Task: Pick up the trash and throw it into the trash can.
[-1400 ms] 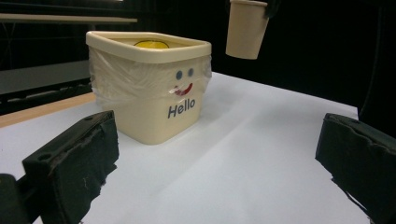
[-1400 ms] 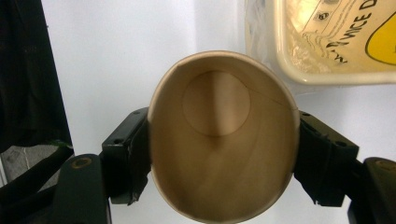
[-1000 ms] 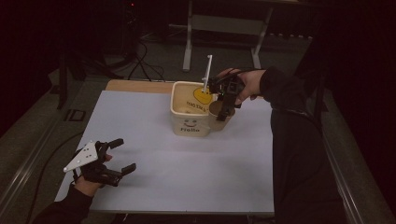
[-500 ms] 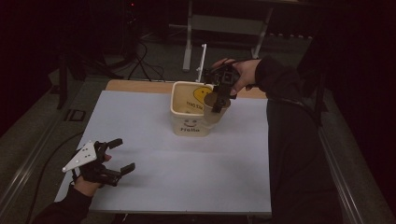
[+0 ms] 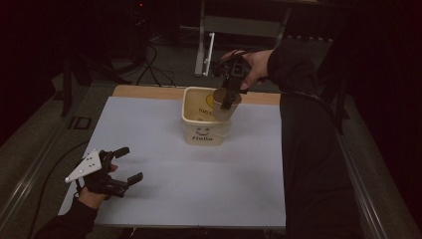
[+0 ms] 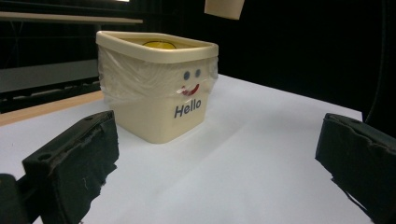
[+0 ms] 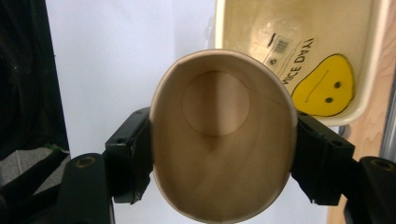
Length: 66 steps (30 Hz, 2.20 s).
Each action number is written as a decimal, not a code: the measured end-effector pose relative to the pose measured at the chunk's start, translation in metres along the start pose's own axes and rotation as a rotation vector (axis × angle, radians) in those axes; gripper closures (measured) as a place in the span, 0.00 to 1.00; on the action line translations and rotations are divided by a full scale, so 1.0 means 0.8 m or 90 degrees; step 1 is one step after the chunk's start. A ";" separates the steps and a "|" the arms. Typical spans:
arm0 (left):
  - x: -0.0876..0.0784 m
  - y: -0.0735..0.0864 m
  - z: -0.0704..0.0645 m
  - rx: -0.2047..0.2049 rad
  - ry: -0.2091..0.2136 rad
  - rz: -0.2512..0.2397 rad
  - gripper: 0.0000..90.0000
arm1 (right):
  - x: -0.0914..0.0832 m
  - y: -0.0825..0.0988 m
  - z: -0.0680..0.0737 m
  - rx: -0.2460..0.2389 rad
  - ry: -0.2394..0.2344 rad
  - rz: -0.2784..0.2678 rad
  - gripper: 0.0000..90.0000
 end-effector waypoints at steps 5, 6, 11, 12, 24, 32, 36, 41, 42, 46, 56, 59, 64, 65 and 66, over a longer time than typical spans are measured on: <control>0.000 0.001 0.001 0.000 -0.001 0.002 0.01 | -0.010 -0.007 -0.004 -0.004 0.001 -0.011 0.33; 0.000 0.001 0.001 -0.002 0.000 0.001 0.01 | -0.011 -0.009 -0.006 -0.004 0.000 -0.014 0.33; 0.000 0.001 0.001 -0.001 -0.001 0.002 0.01 | -0.017 -0.013 -0.014 0.000 0.001 -0.020 0.33; 0.000 0.001 0.001 -0.001 -0.001 0.002 0.01 | -0.019 -0.014 -0.015 -0.003 0.004 -0.019 0.33; 0.001 0.002 0.001 -0.003 0.005 0.006 0.01 | -0.034 -0.032 -0.029 -0.019 0.012 -0.049 0.34; -0.001 0.001 -0.001 0.001 0.005 0.004 0.01 | -0.042 -0.042 -0.039 -0.028 0.022 -0.067 0.34; -0.002 0.001 -0.001 -0.001 0.003 0.003 0.01 | -0.044 -0.047 -0.044 -0.030 0.022 -0.074 0.34; -0.002 0.001 -0.002 0.001 0.004 0.005 0.01 | -0.043 -0.053 -0.053 -0.015 0.025 -0.069 0.32; -0.002 0.001 -0.002 0.001 0.004 0.004 0.01 | -0.041 -0.054 -0.054 -0.014 0.026 -0.068 0.32; -0.003 0.001 -0.001 0.001 0.004 0.004 0.01 | -0.035 -0.056 -0.057 -0.009 0.026 -0.061 0.31; -0.003 0.000 -0.003 0.003 0.006 0.000 0.01 | -0.038 -0.055 -0.061 0.003 0.007 -0.075 0.13; -0.003 -0.001 -0.003 0.004 0.005 0.000 0.01 | -0.039 -0.055 -0.063 0.014 0.019 -0.081 0.13; -0.003 -0.001 -0.004 0.008 0.004 0.003 0.01 | -0.038 -0.053 -0.059 0.008 0.014 -0.087 0.14; -0.003 -0.001 -0.005 0.010 0.005 0.004 0.01 | -0.036 -0.051 -0.057 0.009 0.016 -0.087 0.14; -0.003 -0.001 -0.005 0.010 0.005 0.004 0.01 | -0.036 -0.051 -0.057 0.009 0.016 -0.087 0.14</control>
Point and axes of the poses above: each handheld gripper's, and its own axes: x roughly forward along the jaws, y roughly out of its underside, z roughly to its left, the point moved 4 cm from there along x, roughly forward along the jaws, and after that the axes turned 12 degrees about x, right-handed, at the moved point
